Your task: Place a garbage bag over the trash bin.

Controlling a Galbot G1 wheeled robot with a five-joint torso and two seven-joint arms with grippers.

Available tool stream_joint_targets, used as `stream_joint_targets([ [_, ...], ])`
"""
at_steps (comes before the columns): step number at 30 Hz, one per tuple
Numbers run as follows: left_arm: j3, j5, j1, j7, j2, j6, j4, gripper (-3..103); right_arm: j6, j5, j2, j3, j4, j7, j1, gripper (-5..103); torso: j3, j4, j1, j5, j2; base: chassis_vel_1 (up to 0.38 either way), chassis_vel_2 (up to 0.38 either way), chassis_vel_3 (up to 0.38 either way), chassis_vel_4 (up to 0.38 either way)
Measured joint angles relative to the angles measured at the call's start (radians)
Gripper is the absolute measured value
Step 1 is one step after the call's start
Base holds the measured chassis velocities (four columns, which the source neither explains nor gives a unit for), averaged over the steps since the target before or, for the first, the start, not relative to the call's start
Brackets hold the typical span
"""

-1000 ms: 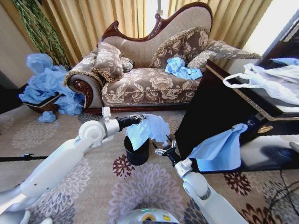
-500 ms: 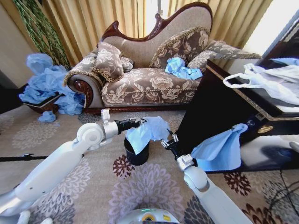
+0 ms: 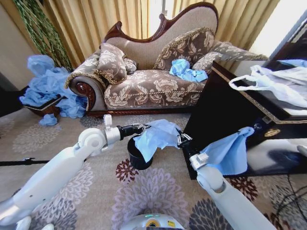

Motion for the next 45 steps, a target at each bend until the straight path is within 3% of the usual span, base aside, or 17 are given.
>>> stream_joint_targets([
  [14, -0.026, 0.017, 0.049, 0.022, 0.021, -0.008, -0.035, 0, -0.130, 0.235, -0.036, -0.024, 0.018, 0.034, 0.079, -4, 0.000, 0.0002, 0.000, -0.0001, 0.000, 0.000, 0.000, 0.000, 0.000],
  [16, -0.027, 0.017, 0.050, 0.022, 0.021, -0.009, -0.035, 0, -0.151, 0.291, -0.048, -0.013, 0.045, 0.037, 0.059, 1, 0.000, 0.0002, 0.000, 0.0000, 0.000, 0.000, 0.000, 0.000, 0.000],
  [18, -0.027, 0.017, 0.049, 0.014, 0.015, -0.009, -0.031, 0, -0.213, 0.504, -0.073, 0.025, 0.128, 0.049, -0.003, 7, 0.000, -0.0003, 0.000, -0.0001, 0.000, 0.000, 0.000, 0.000, 0.000],
  [20, -0.026, 0.017, 0.048, 0.011, 0.013, -0.010, -0.029, 0, -0.227, 0.560, -0.075, 0.034, 0.147, 0.057, -0.017, 7, 0.000, -0.0002, 0.000, -0.0001, 0.000, 0.000, 0.000, 0.000, 0.000],
  [21, -0.025, 0.017, 0.046, 0.004, 0.005, -0.010, -0.021, 0, -0.264, 0.703, -0.077, 0.062, 0.195, 0.076, -0.056, 15, 0.000, -0.0002, 0.000, -0.0003, 0.000, 0.000, 0.000, 0.000, 0.000],
  [22, -0.025, 0.017, 0.046, 0.004, 0.005, -0.010, -0.021, 0, -0.264, 0.703, -0.077, 0.062, 0.195, 0.076, -0.056, 15, 0.000, -0.0002, 0.000, -0.0003, 0.000, 0.000, 0.000, 0.000, 0.000],
  [24, -0.023, 0.016, 0.045, 0.000, 0.001, -0.010, -0.017, 0, -0.296, 0.811, -0.071, 0.082, 0.227, 0.115, -0.092, 26, 0.000, 0.0000, 0.000, -0.0004, 0.000, 0.000, 0.000, 0.000, 0.000],
  [26, -0.023, 0.015, 0.045, 0.000, 0.001, -0.010, -0.017, 0, -0.301, 0.839, -0.065, 0.086, 0.234, 0.137, -0.109, 26, 0.000, 0.0001, 0.000, 0.0001, 0.000, 0.000, 0.000, 0.000, 0.000],
  [31, -0.027, 0.012, 0.044, 0.013, 0.019, -0.010, -0.018, 0, -0.345, 0.931, -0.050, 0.130, 0.224, 0.203, -0.155, 53, 0.000, 0.0000, 0.000, -0.0001, 0.000, 0.000, 0.000, 0.000, 0.000],
  [33, -0.028, 0.012, 0.044, 0.016, 0.020, -0.010, -0.017, 0, -0.349, 0.934, -0.048, 0.136, 0.219, 0.210, -0.157, 53, 0.000, 0.0001, 0.000, -0.0001, 0.000, 0.000, 0.000, 0.000, 0.000],
  [36, -0.028, 0.012, 0.049, 0.024, 0.022, -0.010, -0.016, 0, -0.282, 0.724, -0.050, 0.140, 0.151, 0.130, -0.164, 70, 0.000, 0.0001, 0.000, -0.0002, 0.000, 0.000, 0.000, 0.000, 0.000],
  [37, -0.028, 0.012, 0.049, 0.024, 0.022, -0.010, -0.016, 0, -0.282, 0.724, -0.050, 0.140, 0.151, 0.130, -0.164, 70, 0.000, 0.0001, 0.000, -0.0002, 0.000, 0.000, 0.000, 0.000, 0.000],
  [38, -0.028, 0.012, 0.051, 0.025, 0.020, -0.010, -0.016, 0, -0.241, 0.606, -0.051, 0.135, 0.119, 0.083, -0.162, 75, 0.000, 0.0000, 0.000, 0.0001, 0.000, 0.000, 0.000, 0.000, 0.000],
  [39, -0.028, 0.012, 0.052, 0.026, 0.019, -0.010, -0.017, 0, -0.232, 0.566, -0.052, 0.134, 0.109, 0.066, -0.160, 80, 0.000, 0.0000, 0.000, 0.0002, 0.000, 0.000, 0.000, 0.000, 0.000],
  [41, -0.028, 0.012, 0.053, 0.026, 0.018, -0.010, -0.018, 0, -0.227, 0.555, -0.052, 0.134, 0.108, 0.061, -0.160, 80, 0.000, 0.0000, 0.000, 0.0001, 0.000, 0.000, 0.000, 0.000, 0.000],
  [42, -0.028, 0.012, 0.054, 0.026, 0.017, -0.010, -0.017, 0, -0.228, 0.554, -0.052, 0.132, 0.115, 0.058, -0.163, 91, 0.000, 0.0001, 0.000, -0.0002, 0.000, 0.000, 0.000, 0.000, 0.000],
  [45, -0.028, 0.013, 0.055, 0.029, 0.017, -0.010, -0.016, 0, -0.239, 0.564, -0.041, 0.124, 0.145, 0.066, -0.186, 99, 0.000, 0.0002, 0.000, -0.0002, 0.000, 0.000, 0.000, 0.000, 0.000],
])
